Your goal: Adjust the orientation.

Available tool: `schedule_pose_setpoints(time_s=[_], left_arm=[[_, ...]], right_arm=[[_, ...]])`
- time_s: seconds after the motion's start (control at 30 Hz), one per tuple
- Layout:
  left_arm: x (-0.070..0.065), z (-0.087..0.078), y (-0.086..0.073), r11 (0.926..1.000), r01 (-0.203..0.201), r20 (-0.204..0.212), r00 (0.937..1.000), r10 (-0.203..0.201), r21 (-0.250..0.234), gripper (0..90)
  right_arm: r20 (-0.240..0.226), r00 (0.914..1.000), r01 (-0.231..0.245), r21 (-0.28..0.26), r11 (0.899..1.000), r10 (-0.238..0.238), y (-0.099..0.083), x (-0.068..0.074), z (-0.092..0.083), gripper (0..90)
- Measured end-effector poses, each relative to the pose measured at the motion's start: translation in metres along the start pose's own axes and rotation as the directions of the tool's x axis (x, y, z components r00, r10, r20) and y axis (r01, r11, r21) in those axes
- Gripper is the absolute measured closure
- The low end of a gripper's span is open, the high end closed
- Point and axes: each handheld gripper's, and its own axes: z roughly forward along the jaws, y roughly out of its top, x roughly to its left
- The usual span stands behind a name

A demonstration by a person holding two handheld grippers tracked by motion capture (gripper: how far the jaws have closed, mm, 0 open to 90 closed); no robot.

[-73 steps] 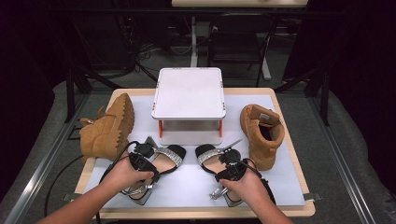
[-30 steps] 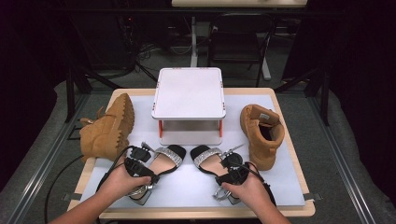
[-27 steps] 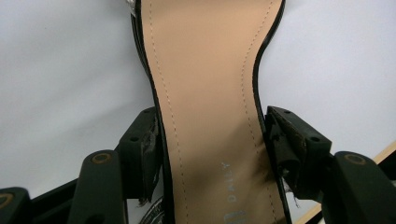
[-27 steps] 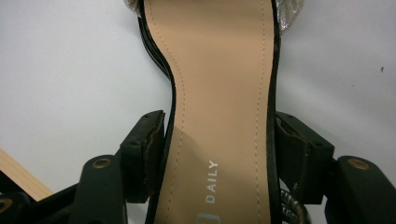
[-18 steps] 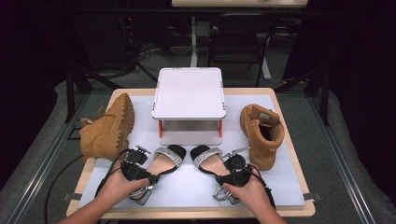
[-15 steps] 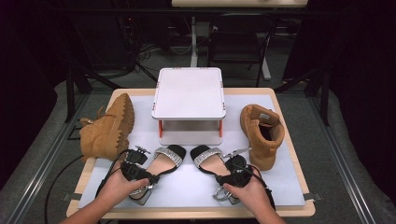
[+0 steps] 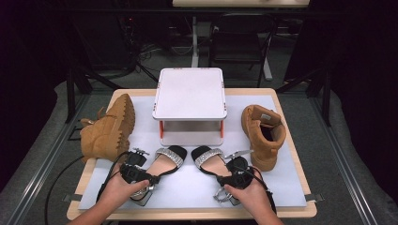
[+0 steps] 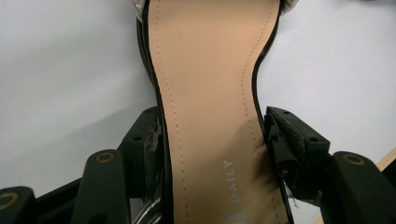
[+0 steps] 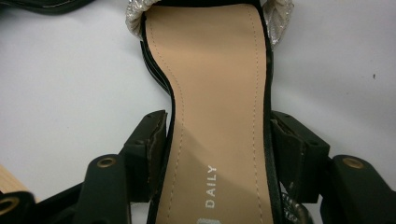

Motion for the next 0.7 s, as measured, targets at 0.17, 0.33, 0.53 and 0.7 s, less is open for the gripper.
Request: schedule_pose_setpoints(time_s=[0.17,0.33,0.53,0.7], left_arm=[[-0.001,0.000,-0.003,0.9996,0.013,-0.002,0.9999,-0.013,-0.026,40.6],[0.002,0.000,-0.007,0.9979,0.035,0.017,0.9993,-0.034,-0.054,41.0],[0.002,0.000,-0.009,0.9967,0.035,0.020,0.9992,-0.034,-0.074,41.0],[0.003,0.001,-0.011,0.9949,0.044,0.031,0.9987,-0.041,-0.091,41.0]], right_arm=[[0.009,0.9999,0.008,0.004,1.000,-0.008,0.000,0.000,0.000,39.5],[0.016,0.9998,0.010,-0.008,1.000,-0.010,-0.002,0.001,0.000,39.4],[0.026,0.9997,0.004,-0.048,0.999,-0.003,-0.005,0.003,0.000,39.5],[0.015,0.9999,-0.007,-0.089,0.996,0.008,-0.010,0.001,0.000,39.6]])
